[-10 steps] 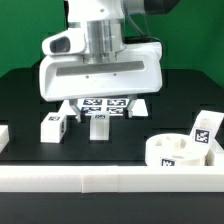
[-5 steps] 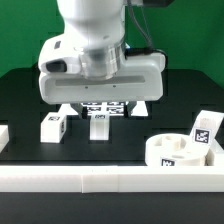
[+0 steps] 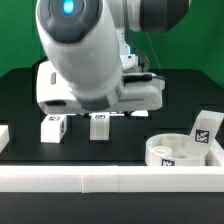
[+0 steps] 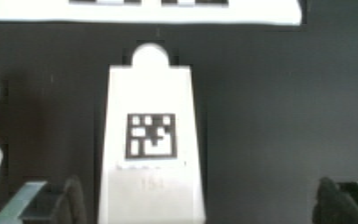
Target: Assemble stool
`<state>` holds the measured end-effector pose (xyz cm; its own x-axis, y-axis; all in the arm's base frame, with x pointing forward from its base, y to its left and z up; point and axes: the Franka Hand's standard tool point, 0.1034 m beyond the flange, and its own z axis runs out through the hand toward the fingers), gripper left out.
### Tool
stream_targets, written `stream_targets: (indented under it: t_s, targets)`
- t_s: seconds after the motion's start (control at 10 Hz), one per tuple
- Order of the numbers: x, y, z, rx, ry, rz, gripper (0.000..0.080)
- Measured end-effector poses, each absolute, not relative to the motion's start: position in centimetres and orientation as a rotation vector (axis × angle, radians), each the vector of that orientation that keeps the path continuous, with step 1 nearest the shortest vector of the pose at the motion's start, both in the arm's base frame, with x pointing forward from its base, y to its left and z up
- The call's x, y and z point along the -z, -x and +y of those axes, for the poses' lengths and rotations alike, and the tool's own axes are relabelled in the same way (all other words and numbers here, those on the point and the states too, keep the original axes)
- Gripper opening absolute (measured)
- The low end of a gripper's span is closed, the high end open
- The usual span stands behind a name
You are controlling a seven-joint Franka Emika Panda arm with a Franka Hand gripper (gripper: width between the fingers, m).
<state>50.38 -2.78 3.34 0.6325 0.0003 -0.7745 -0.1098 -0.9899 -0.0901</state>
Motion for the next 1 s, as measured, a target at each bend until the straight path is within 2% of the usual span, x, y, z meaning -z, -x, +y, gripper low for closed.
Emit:
stream_targets:
  t_s: [0.1,0.2,0.6,0.7,0.8,0.9,1.0]
  targets:
    - [-3.1,-49.5,-3.1,-1.451,2.656,0.074,0.0649]
    - [-2.2,-49.7,-3.6,-1.503,2.650,0.062,0.0649]
    - [-0.6,-48.8,-3.7,-1.453,2.680,0.071,0.0649]
    - [-0.4,-48.8,-3.7,-1.445,2.687,0.070,0.0522]
    - [-0.3,-48.7,-3.6,-1.446,2.686,0.069,0.0522]
    - [-0.3,-48.7,-3.6,-1.447,2.686,0.069,0.0382]
    - [-0.3,-48.7,-3.6,-1.447,2.686,0.069,0.0335]
